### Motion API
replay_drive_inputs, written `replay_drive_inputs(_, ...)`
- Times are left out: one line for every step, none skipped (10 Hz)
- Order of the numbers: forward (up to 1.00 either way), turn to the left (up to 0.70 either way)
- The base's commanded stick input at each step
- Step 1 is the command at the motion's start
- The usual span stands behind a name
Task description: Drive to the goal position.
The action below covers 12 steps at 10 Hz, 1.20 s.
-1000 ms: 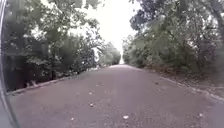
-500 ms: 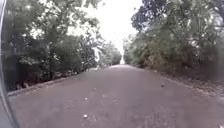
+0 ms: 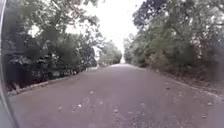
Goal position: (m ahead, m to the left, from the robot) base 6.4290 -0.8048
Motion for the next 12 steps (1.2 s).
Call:
replay_drive_inputs(0.70,0.00)
replay_drive_inputs(0.70,0.00)
replay_drive_inputs(0.70,0.00)
replay_drive_inputs(0.70,0.00)
replay_drive_inputs(0.70,0.00)
replay_drive_inputs(0.70,0.00)
replay_drive_inputs(0.70,0.00)
replay_drive_inputs(0.70,0.00)
replay_drive_inputs(0.70,0.00)
replay_drive_inputs(0.70,0.00)
replay_drive_inputs(0.70,0.00)
replay_drive_inputs(0.70,0.00)
